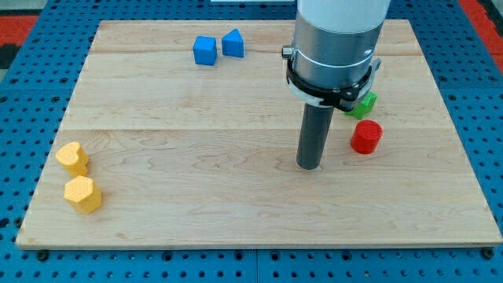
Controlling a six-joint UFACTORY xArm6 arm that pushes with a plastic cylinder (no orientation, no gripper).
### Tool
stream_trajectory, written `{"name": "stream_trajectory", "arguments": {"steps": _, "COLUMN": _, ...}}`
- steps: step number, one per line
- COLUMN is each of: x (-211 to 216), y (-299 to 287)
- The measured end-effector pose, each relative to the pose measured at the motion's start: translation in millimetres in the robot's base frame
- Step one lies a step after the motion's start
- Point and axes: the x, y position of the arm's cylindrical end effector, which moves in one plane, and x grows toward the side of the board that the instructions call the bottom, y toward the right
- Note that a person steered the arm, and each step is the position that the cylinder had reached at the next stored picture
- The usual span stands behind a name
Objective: Move the blue blocks vertical to each other
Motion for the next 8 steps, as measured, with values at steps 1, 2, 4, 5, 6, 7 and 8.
{"name": "stream_trajectory", "arguments": {"steps": 1, "x": -25.3, "y": 0.0}}
{"name": "stream_trajectory", "arguments": {"steps": 2, "x": -61.7, "y": -0.2}}
{"name": "stream_trajectory", "arguments": {"steps": 4, "x": -154.5, "y": -11.4}}
{"name": "stream_trajectory", "arguments": {"steps": 5, "x": -192.9, "y": -29.9}}
{"name": "stream_trajectory", "arguments": {"steps": 6, "x": -230.5, "y": -56.8}}
{"name": "stream_trajectory", "arguments": {"steps": 7, "x": -263.5, "y": -83.8}}
{"name": "stream_trajectory", "arguments": {"steps": 8, "x": -271.4, "y": -102.6}}
